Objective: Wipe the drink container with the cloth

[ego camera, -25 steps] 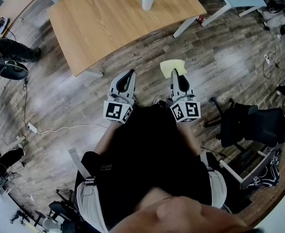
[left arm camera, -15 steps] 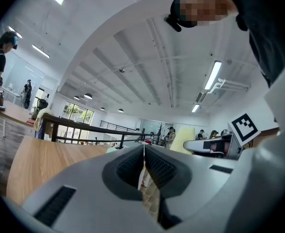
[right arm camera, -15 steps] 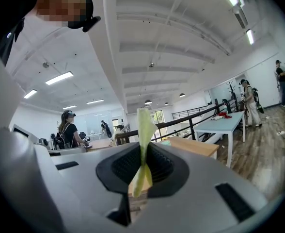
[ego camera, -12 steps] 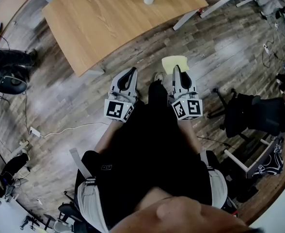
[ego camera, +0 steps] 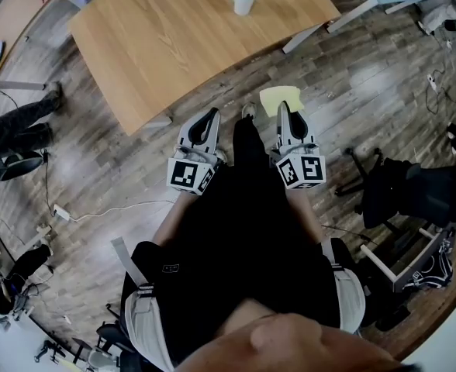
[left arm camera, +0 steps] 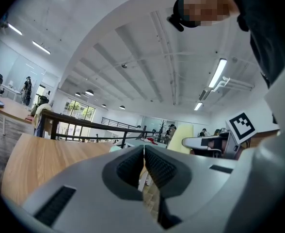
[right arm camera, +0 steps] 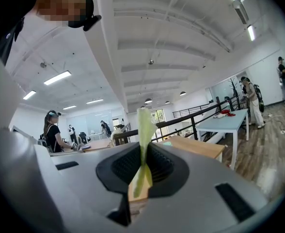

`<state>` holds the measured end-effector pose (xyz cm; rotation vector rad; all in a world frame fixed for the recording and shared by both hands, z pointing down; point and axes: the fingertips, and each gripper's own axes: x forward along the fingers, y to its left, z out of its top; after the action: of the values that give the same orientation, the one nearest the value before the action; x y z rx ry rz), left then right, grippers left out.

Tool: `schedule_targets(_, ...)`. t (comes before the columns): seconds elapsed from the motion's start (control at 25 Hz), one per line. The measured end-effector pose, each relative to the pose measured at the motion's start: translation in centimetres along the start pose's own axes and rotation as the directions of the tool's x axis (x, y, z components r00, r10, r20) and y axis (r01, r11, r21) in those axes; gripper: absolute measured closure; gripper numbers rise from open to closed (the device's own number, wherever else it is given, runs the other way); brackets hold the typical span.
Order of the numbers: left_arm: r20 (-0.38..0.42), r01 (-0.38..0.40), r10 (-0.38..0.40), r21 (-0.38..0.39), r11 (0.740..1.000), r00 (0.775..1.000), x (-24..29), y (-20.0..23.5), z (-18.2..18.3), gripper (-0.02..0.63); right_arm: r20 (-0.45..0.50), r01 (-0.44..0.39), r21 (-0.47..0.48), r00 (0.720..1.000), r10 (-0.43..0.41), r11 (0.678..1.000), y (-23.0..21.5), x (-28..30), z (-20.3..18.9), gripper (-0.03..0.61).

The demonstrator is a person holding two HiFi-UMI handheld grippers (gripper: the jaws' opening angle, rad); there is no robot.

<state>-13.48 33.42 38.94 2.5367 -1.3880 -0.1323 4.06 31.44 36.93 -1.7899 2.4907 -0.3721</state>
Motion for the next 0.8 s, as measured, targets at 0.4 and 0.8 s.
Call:
schedule_targets(0.4,-0.014,-0.004,0.004,-0.009,1.000,1.000,10.8,2.5,1.4,0.586,-0.006,-0.032,0.018,0.999,0.032,0.999,-6.3,9.0,2.7,0.532)
schedule_targets(0.8,-0.040,-0.097,0.098,0.016,0.995,0.994,21.8,5.0,1.7,0.586,-0.046,-0.113,0.042,0.992,0.115,0.993,-14.0,18.2,4.2,0.532)
